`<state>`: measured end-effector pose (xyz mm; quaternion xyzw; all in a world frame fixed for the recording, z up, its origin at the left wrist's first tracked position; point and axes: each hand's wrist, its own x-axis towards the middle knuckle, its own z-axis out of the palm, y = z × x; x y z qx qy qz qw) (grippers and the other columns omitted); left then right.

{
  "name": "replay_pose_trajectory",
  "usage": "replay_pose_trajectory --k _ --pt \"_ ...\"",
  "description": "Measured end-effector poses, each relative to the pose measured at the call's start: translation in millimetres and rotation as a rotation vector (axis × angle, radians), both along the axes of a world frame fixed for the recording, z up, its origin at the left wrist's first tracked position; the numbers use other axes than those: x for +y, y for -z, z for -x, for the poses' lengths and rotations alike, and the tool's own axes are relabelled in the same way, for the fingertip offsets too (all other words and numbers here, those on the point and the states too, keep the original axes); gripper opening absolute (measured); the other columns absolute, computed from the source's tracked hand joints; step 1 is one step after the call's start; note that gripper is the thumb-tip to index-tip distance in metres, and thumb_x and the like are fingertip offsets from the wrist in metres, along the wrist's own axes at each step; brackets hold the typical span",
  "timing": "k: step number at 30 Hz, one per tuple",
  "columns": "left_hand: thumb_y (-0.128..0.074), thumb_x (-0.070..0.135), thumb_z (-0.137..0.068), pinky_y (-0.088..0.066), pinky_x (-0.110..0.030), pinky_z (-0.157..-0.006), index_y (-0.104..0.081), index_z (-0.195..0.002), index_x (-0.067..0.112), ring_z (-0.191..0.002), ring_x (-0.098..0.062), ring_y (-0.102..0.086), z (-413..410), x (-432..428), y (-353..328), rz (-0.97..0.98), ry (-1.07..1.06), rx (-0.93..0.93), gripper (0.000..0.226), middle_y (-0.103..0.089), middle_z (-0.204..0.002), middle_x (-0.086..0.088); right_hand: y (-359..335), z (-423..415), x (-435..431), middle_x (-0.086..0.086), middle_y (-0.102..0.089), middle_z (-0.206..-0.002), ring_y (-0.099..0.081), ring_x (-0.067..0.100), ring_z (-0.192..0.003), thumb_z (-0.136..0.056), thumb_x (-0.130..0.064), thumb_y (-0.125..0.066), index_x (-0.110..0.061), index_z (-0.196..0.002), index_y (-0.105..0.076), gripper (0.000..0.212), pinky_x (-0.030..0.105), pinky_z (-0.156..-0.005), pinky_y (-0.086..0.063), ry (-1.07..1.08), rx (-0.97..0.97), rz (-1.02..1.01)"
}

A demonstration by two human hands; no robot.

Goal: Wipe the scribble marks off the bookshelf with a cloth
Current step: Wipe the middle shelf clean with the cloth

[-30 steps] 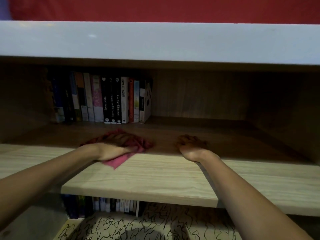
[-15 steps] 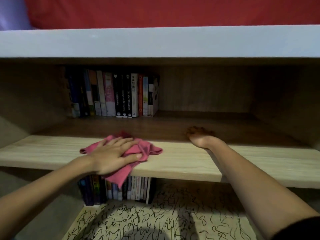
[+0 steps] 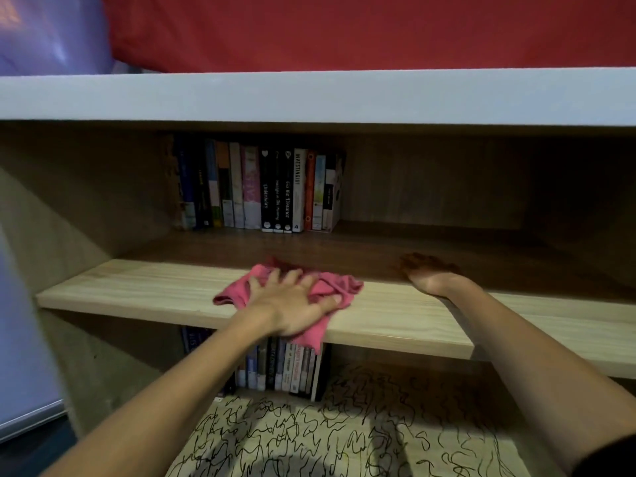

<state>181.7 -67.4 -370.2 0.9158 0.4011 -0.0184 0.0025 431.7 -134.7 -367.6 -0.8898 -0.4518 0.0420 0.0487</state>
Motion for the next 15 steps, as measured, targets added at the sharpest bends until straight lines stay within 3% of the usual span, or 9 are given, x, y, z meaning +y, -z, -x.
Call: replay_pose_trajectory --k 3,5,8,11,13,15 --pt "0.026 0.091 -0.046 0.002 -0.054 -0.117 -0.004 -0.152 0.036 -0.148 -0.019 -0.001 37 -3 9 -0.090 0.094 -0.051 0.122 -0.004 -0.161 0.008 0 0 -1 -0.003 -0.005 -0.161 -0.008 0.024 -0.147 -0.101 -0.053 -0.013 -0.029 -0.153 -0.012 0.057 0.046 -0.117 -0.008 0.005 -0.001 -0.007" --pt "0.030 0.093 -0.031 0.001 -0.053 -0.117 -0.008 -0.151 0.036 -0.147 -0.016 -0.001 70 16 6 -0.090 0.036 -0.051 0.138 -0.004 -0.160 0.010 2 -2 -2 -0.002 -0.005 -0.161 -0.008 0.024 -0.147 -0.102 -0.052 -0.014 -0.029 -0.153 -0.013 0.056 0.046 -0.118 -0.007 0.010 0.021 -0.020" --pt "0.011 0.096 -0.051 -0.005 -0.057 -0.117 -0.013 -0.152 0.033 -0.148 -0.022 -0.004 119 66 -4 -0.033 -0.231 -0.057 0.121 -0.007 -0.161 0.005 4 -1 -3 0.002 -0.005 -0.161 -0.007 0.025 -0.147 -0.103 -0.047 -0.015 -0.025 -0.153 -0.012 0.055 0.043 -0.119 -0.005 0.018 0.072 -0.022" --pt "-0.015 0.085 -0.078 -0.002 -0.063 -0.114 -0.014 -0.152 0.032 -0.146 -0.036 -0.001 116 87 -10 0.052 -0.411 -0.064 0.091 -0.006 -0.161 -0.003 0 14 5 0.012 -0.025 -0.155 -0.023 0.028 -0.142 -0.106 -0.029 -0.024 -0.007 -0.147 -0.029 0.047 0.034 -0.116 -0.017 0.073 0.071 -0.033" --pt "-0.018 0.084 -0.080 0.004 -0.066 -0.111 -0.013 -0.153 0.031 -0.145 -0.042 0.002 81 76 -11 0.097 -0.350 -0.058 0.090 -0.003 -0.161 -0.007 -6 45 21 0.016 -0.036 -0.149 -0.033 0.029 -0.137 -0.106 -0.021 -0.027 -0.005 -0.139 -0.041 0.040 0.033 -0.112 -0.023 0.042 0.073 -0.020" --pt "-0.020 0.081 -0.084 0.007 -0.064 -0.111 -0.012 -0.153 0.032 -0.145 -0.041 0.003 51 51 -10 0.110 -0.177 -0.075 0.085 -0.001 -0.161 -0.006 -7 82 42 0.015 -0.040 -0.147 -0.037 0.029 -0.135 -0.105 -0.027 -0.028 -0.007 -0.136 -0.046 0.041 0.034 -0.109 -0.027 -0.046 0.104 -0.035"
